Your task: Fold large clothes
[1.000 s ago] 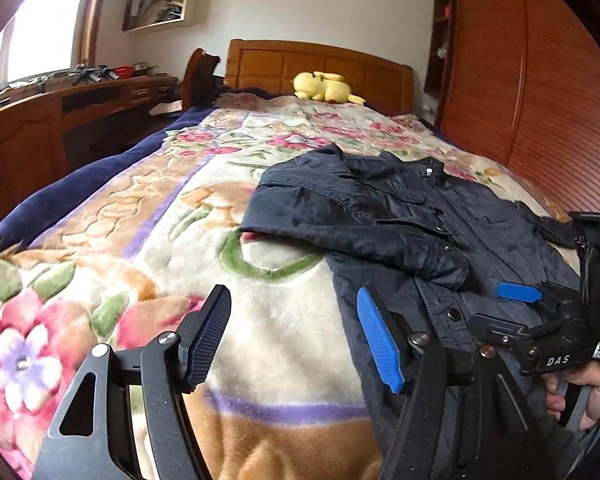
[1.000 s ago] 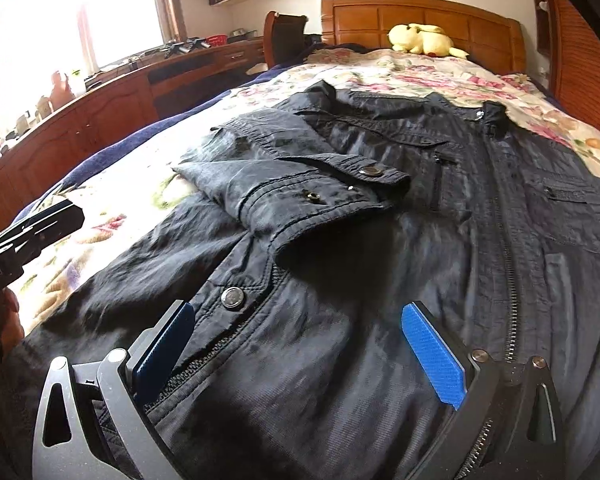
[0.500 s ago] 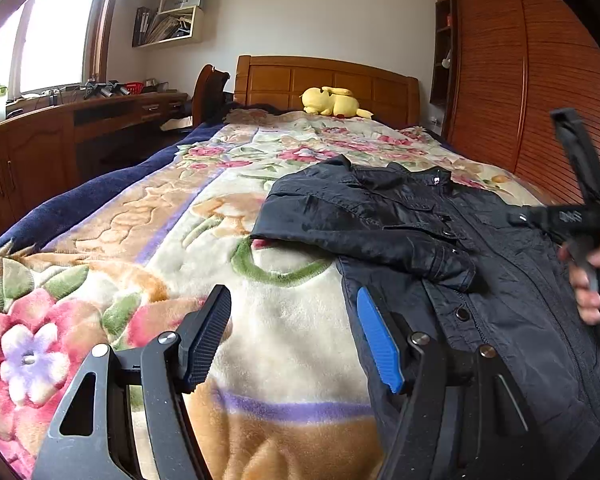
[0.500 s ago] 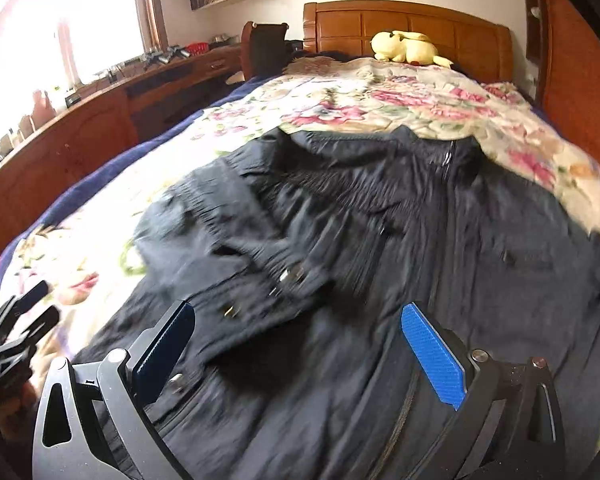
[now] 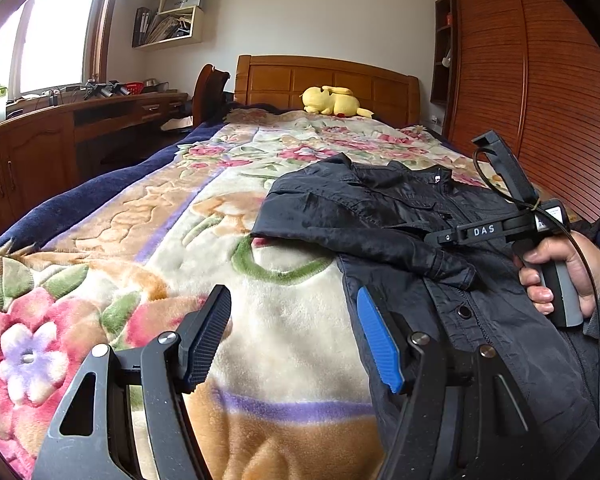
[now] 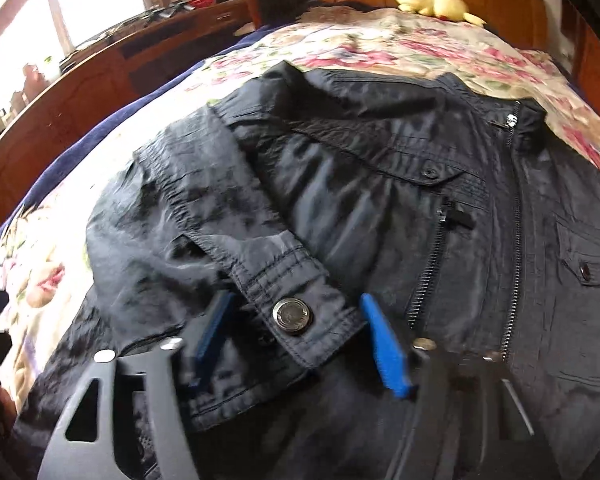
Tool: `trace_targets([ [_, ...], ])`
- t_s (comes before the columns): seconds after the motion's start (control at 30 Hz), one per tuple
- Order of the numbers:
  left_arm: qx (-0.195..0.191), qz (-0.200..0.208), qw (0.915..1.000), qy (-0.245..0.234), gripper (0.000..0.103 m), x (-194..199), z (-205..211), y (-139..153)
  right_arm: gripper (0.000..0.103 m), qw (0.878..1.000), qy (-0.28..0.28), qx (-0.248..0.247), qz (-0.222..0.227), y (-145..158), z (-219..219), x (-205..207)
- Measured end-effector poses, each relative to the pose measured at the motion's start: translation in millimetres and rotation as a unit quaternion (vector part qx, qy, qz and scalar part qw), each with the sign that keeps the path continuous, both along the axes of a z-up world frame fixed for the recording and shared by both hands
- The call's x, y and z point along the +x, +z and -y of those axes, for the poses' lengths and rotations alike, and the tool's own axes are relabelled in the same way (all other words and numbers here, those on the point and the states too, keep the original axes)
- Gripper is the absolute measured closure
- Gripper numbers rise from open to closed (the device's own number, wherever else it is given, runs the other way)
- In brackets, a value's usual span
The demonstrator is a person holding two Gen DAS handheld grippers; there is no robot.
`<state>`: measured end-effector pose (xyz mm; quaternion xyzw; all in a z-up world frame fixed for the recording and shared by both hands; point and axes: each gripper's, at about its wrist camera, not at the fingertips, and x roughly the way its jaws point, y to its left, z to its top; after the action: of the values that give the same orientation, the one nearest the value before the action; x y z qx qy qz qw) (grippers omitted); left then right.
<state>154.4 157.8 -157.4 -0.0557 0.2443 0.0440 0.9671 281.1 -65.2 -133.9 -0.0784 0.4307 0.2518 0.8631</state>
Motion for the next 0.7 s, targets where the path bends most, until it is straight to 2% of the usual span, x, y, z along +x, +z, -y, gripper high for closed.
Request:
trace_targets([
  [0.03, 0.000, 0.000, 1.0000, 0.000, 0.036, 0, 0, 0, 0.054, 1.000, 0.008, -0.005, 0.002, -2, -2, -1],
  [0.07, 0.000, -0.001, 1.0000, 0.000, 0.036, 0, 0, 0, 0.070, 1.000, 0.014, -0.007, 0.002, -2, -2, -3],
  [0.13, -0.001, -0.003, 1.0000, -0.001, 0.036, 1, 0, -1, 0.086, 0.999, 0.023, -0.022, 0.011, -1, -2, -8],
  [0.27, -0.001, -0.004, 1.0000, 0.000, 0.036, 2, 1, -1, 0.092, 0.998, 0.056, -0.009, 0.037, 9, 8, -29],
  [0.4, 0.001, -0.006, 1.0000, 0.002, 0.036, 3, 1, -1, 0.093, 0.995, 0.055, 0.027, 0.078, 40, 38, -61],
  [0.53, 0.002, -0.008, 1.0000, 0.003, 0.036, 3, 0, -2, 0.093, 0.991, 0.040, 0.038, 0.119, 69, 81, -101],
  [0.7, 0.004, -0.010, 0.9999, 0.004, 0.036, 4, 0, -2, 0.094, 0.989, 0.001, 0.015, 0.147, 83, 138, -138],
])
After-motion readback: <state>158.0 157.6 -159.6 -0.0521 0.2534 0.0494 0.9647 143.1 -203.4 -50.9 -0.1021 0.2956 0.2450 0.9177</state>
